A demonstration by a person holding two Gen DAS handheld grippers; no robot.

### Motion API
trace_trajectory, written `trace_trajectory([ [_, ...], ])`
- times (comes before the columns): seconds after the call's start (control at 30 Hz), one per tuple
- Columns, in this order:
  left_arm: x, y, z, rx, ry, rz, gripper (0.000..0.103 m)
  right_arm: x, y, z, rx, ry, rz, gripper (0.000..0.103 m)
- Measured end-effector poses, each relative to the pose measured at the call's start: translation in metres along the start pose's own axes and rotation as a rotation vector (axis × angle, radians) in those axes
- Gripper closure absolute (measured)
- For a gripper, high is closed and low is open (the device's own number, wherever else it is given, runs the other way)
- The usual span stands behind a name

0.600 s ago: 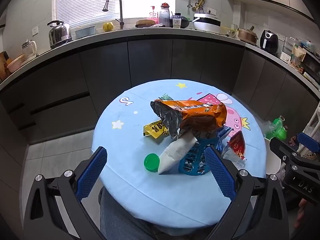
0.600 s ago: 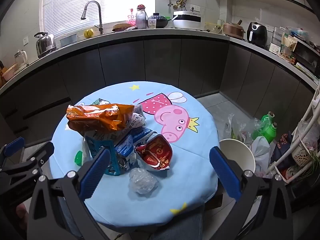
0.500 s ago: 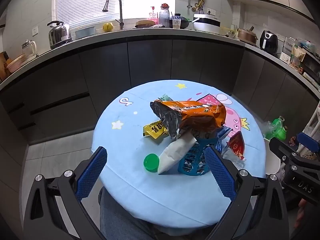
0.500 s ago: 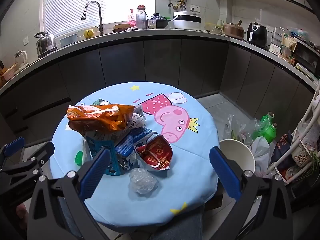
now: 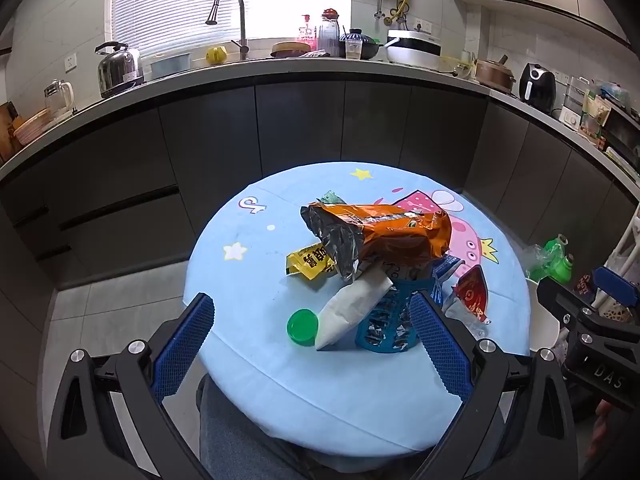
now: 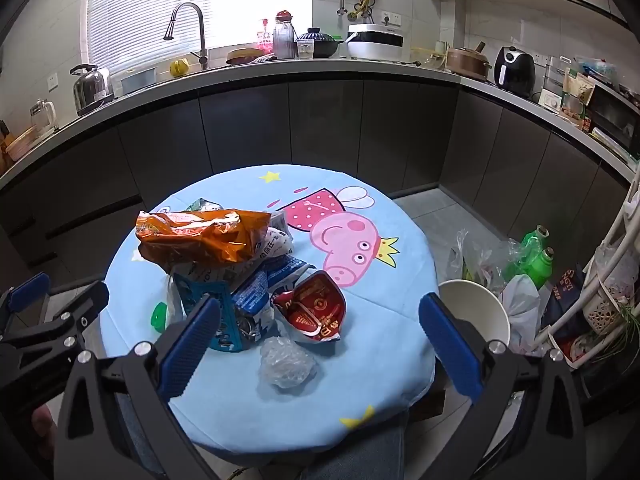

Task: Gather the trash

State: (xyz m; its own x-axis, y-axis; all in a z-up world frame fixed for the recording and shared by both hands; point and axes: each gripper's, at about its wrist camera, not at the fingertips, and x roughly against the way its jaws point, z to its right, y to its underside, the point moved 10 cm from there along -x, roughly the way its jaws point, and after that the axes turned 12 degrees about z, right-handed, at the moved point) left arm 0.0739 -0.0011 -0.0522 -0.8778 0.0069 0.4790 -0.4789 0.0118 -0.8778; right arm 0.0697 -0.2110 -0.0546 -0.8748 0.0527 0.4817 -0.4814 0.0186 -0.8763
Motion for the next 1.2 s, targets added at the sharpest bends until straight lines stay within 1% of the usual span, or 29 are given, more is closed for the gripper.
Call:
trace_trajectory([
  [0.03, -0.0022, 0.0050, -0.0002, 0.000, 0.003, 0.002, 0.009, 0.0069, -0.0031, -0.0010, 0.000, -0.001, 0.000, 0.003],
  [0.1, -0.0010, 0.0038, -0.0004, 0.001, 0.003, 0.003, 0.009, 0.0084, -0.0040, -0.0010, 0.002, 0.001, 0.001, 0.003],
  [0.4, 0.0045, -0.0019, 0.0017, 0.002, 0.008, 0.005, 0.009, 0.0079, -0.0051, -0.0005, 0.003, 0.000, 0.003, 0.003],
  [0.43, 0.0002, 0.0028, 0.0009, 0.004, 0.011, 0.006, 0.009, 0.0080, -0.0054, -0.0004, 0.003, 0.000, 0.002, 0.003],
  [1.2, 0.0027, 0.0003, 0.0040, 0.007, 0.017, 0.007, 0.009, 0.0075, -0.0047, -0.0018, 0.005, 0.001, 0.003, 0.003],
])
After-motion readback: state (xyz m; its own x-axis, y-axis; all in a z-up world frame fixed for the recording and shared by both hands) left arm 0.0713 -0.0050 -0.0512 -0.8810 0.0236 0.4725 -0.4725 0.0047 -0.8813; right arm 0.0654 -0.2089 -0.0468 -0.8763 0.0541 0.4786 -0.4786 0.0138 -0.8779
